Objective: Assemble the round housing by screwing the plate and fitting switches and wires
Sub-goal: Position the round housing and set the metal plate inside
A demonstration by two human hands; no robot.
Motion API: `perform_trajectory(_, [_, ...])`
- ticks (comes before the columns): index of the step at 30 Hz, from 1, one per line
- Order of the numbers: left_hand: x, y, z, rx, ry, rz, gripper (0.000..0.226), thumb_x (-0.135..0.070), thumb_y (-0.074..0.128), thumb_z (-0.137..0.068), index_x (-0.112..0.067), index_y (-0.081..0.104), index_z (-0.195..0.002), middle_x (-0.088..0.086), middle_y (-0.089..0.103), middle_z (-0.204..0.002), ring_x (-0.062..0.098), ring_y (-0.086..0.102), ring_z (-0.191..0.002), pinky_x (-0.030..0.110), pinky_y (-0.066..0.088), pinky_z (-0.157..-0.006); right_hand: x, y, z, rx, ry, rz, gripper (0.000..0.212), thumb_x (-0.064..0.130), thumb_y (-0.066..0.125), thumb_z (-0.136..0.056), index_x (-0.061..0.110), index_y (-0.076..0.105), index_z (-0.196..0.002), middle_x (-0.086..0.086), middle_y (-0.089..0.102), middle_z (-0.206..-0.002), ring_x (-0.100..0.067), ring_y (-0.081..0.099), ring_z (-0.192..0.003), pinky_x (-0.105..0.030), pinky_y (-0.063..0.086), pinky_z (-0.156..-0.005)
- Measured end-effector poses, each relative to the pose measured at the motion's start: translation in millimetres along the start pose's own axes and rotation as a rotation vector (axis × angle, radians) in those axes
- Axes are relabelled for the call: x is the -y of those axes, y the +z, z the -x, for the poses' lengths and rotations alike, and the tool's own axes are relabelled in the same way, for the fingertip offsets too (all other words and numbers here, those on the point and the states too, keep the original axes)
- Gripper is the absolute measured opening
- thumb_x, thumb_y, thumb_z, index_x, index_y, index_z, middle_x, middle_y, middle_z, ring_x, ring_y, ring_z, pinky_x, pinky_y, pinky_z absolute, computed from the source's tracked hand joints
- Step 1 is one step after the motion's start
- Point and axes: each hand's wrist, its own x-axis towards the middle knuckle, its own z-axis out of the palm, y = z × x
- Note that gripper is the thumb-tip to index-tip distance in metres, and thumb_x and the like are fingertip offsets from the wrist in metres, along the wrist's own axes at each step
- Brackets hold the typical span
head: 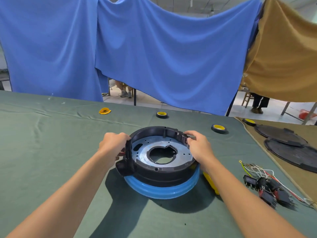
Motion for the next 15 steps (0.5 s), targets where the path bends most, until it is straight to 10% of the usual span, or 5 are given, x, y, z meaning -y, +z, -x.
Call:
perform_trajectory(9, [-1.6, -2.9, -4.8, 0.227, 0.145, -0.041, 0.037, -0.036, 0.054, -0.099, -0.005, 0.072, -0.104, 0.003, 0.071, -0.086, 0.021, 0.061, -0.087, 0.04, 0.048, -0.094, -4.5, -8.6, 54.6, -0.135, 0.253, -0.283, 0.045, 0.041, 0.055, -0.092, 0.011, 0.043, -0.124, -0.008, 0.054, -0.128, -0.028, 0.051, -0.115, -0.046, 0.042, -0.098])
perform_trajectory(15, [-0.5, 3.4, -9.9, 0.339, 0.138, 0.01, 0.046, -0.043, 0.045, -0.102, -0.006, 0.073, -0.097, 0.007, 0.077, -0.085, 0.022, 0.071, -0.081, 0.03, 0.052, -0.071, 6.1, 18.3, 76.9, -0.056, 0.334, -0.419, 0.062, 0.045, 0.051, -0.095, 0.016, 0.025, -0.143, -0.006, 0.044, -0.144, -0.027, 0.046, -0.127, -0.047, 0.04, -0.105])
